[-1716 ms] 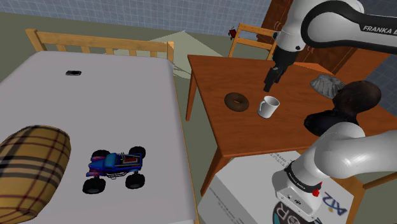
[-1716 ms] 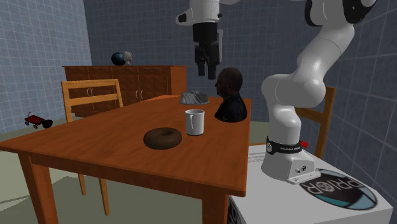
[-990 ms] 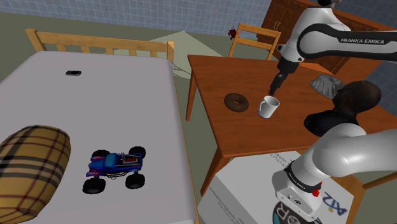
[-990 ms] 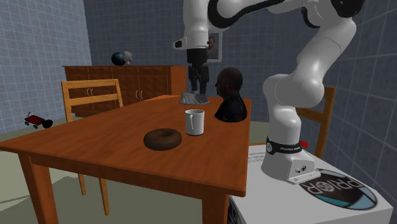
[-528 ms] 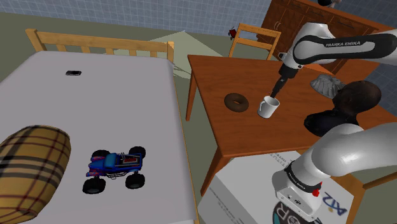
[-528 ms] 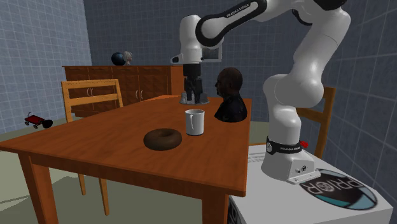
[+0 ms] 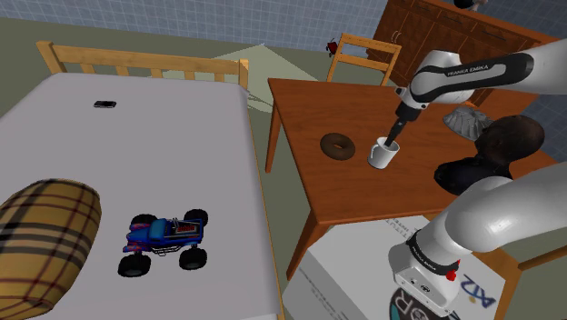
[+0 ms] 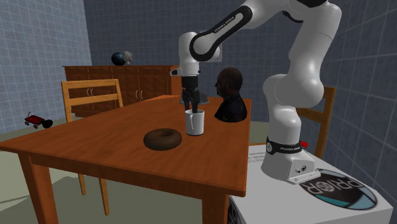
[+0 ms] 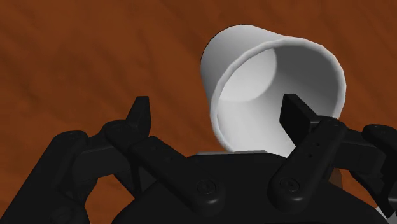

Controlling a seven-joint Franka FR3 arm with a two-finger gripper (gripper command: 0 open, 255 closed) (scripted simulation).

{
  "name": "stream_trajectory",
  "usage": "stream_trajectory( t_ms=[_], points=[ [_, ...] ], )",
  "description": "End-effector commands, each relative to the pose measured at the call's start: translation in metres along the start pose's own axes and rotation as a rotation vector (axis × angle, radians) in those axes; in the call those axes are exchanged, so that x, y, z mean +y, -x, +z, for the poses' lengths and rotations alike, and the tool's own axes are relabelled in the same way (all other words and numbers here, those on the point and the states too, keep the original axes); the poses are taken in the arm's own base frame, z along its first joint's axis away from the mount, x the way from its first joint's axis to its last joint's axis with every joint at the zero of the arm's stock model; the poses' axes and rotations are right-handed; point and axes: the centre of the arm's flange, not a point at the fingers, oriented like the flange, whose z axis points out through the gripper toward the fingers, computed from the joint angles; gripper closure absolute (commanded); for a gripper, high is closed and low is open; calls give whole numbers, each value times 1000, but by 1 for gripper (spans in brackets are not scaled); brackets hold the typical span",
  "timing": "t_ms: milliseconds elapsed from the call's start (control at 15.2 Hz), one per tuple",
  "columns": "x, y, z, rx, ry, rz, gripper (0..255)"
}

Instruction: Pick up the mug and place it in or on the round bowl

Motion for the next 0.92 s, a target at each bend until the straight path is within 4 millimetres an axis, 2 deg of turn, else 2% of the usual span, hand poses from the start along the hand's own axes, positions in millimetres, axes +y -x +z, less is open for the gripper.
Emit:
stream_trajectory(
  t_ms=[0, 132, 660, 726, 858],
  points=[
    [0, -1, 11, 1, 0, 0, 0],
    [0, -1, 24, 1, 0, 0, 0],
    [0, -1, 24, 1, 0, 0, 0],
    [0, -1, 24, 1, 0, 0, 255],
    [0, -1, 24, 1, 0, 0, 255]
  ],
)
